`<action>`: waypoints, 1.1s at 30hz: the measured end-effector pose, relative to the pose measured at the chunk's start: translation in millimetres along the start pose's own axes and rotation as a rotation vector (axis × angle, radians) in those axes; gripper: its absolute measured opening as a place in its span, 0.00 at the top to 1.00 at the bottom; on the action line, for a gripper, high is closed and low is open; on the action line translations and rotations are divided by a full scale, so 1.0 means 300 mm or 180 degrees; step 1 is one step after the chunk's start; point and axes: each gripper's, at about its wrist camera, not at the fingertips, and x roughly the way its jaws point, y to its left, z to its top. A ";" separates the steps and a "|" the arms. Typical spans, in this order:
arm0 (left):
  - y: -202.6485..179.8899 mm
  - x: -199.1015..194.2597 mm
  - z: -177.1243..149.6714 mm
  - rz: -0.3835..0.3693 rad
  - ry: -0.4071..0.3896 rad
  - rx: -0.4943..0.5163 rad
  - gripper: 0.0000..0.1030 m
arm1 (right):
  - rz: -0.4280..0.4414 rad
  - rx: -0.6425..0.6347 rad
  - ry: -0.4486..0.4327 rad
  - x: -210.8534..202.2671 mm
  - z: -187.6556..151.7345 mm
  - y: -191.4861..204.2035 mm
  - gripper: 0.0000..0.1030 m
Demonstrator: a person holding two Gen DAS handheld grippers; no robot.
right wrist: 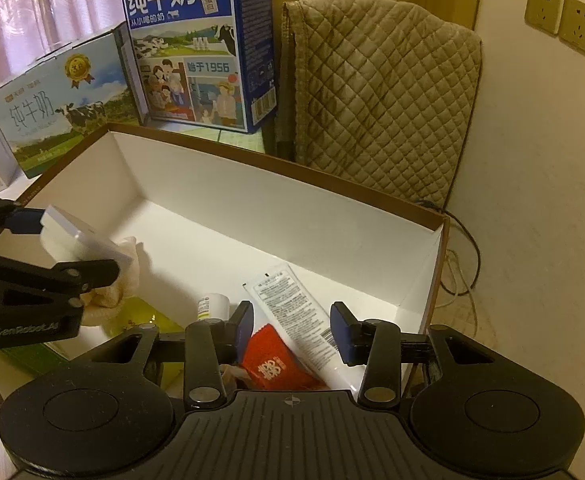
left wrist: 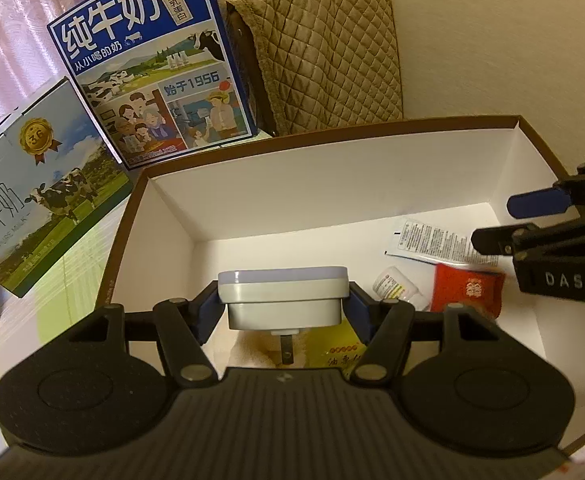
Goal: Organize objects
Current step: 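Open both tools to drop the tube and plug adapter into the box, then withdraw both tools from the box toward the white hair clip and medicine box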
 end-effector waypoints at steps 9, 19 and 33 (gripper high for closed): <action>0.021 -0.010 0.021 0.0013 -0.0082 -0.0120 0.21 | 0.0165 0.0053 -0.0095 -0.054 -0.029 0.009 0.55; 0.120 -0.131 -0.031 -0.0092 -0.0092 -0.0381 0.05 | 0.0388 0.0121 -0.0425 -0.223 -0.093 0.070 0.42; 0.262 -0.423 -0.172 -0.0161 -0.0166 -0.0851 0.05 | 0.0439 0.0468 -0.0486 -0.434 -0.150 0.155 0.37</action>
